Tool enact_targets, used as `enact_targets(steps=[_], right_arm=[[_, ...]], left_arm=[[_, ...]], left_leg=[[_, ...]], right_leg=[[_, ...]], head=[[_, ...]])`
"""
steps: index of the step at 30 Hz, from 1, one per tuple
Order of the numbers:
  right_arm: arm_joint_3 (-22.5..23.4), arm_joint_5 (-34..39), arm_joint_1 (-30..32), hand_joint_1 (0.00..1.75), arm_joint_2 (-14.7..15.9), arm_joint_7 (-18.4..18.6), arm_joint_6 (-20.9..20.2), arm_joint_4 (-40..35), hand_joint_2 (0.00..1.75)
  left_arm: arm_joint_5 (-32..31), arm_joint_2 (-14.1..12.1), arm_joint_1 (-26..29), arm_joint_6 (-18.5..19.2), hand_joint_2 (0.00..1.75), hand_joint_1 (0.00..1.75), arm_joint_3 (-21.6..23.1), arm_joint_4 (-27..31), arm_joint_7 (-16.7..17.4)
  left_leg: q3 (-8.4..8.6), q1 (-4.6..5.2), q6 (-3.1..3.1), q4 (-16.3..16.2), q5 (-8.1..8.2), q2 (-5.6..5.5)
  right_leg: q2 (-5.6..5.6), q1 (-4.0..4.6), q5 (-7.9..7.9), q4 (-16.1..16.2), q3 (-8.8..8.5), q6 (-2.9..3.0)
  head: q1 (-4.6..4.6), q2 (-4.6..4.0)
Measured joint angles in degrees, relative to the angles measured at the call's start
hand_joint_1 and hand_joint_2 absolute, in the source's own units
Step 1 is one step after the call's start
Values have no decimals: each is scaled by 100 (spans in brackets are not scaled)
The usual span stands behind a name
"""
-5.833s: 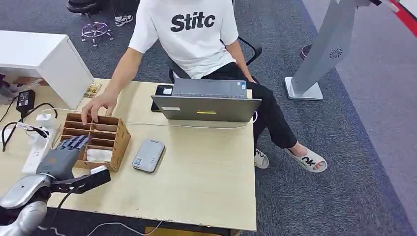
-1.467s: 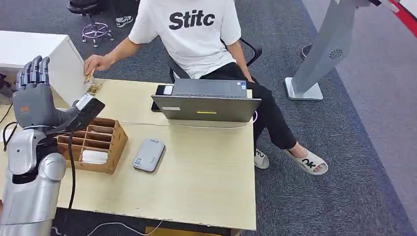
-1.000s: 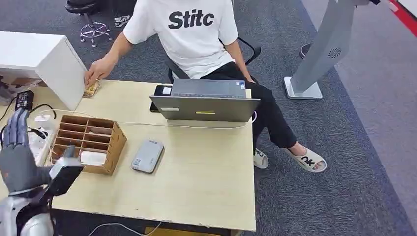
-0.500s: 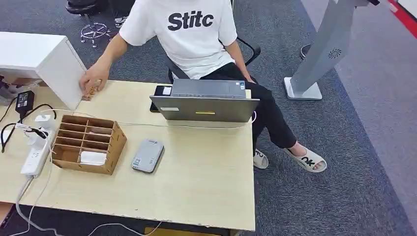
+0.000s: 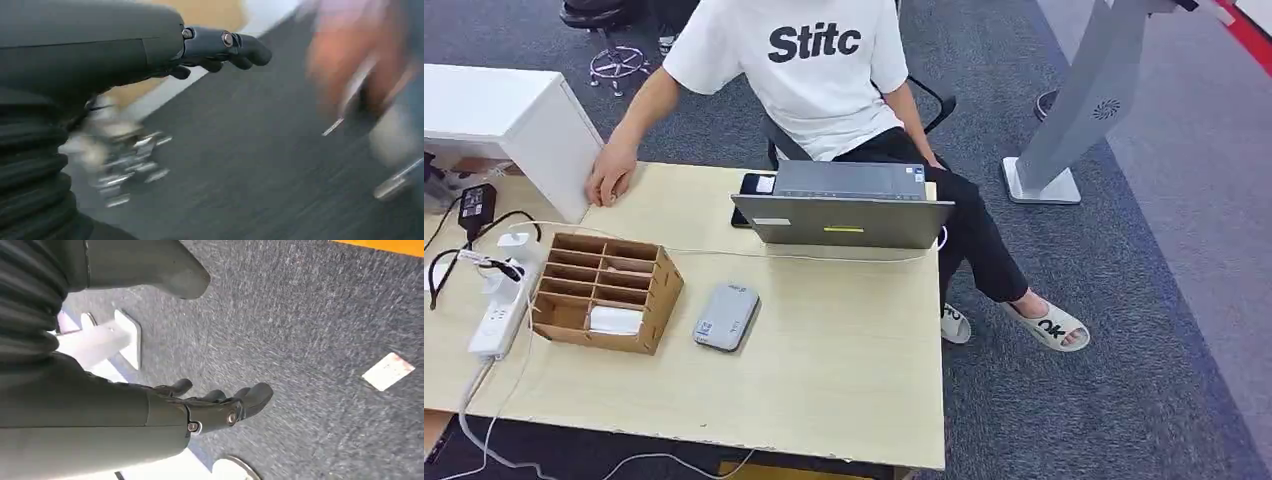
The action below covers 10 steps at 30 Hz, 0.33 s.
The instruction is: Pass the card to the sensor for recognition and then transmit it.
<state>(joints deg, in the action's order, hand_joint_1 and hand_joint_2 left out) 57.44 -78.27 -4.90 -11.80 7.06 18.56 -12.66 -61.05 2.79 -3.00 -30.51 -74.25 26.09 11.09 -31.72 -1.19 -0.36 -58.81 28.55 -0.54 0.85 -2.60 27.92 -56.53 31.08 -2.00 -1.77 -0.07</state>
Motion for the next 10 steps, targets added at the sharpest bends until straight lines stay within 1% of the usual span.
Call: enact_targets(steps=[1, 3, 5, 7, 10], right_arm=[[-15, -15, 1, 0, -7, -4, 0, 0, 175], [-44, -31, 0, 0, -11, 11, 2, 0, 175], [-79, -33, 1, 0, -20, 102, 2, 2, 175], [-92, -35, 2, 0, -22, 166, 0, 6, 175], [-96, -50, 10, 0, -22, 208, -13, 9, 175]], left_arm=[[0, 116, -25, -2, 175, 0, 0, -177, 123], [-118, 304, -63, 11, 175, 0, 0, -477, 220], [-297, 440, -104, 33, 175, 0, 22, -689, 218], [-299, 566, -135, 35, 175, 0, 35, -806, 120], [-374, 633, -153, 59, 175, 0, 55, -935, 87]], left_leg=[[-1, -1, 0, -1, 0, 0], [-1, 0, 3, -3, -2, 0], [0, 0, 3, -4, -2, 0], [0, -1, 3, -4, -2, 0], [2, -4, 3, -3, -2, 0]], right_leg=[[0, 0, -3, 0, 0, -5], [0, 0, -6, 2, 1, -9], [0, 0, -6, 2, 1, -10], [1, 1, -6, 2, 2, -9], [3, 4, -6, 0, 3, -9]], head=[[-6, 0], [-17, 0], [-17, 0], [-15, 0], [-15, 0]])
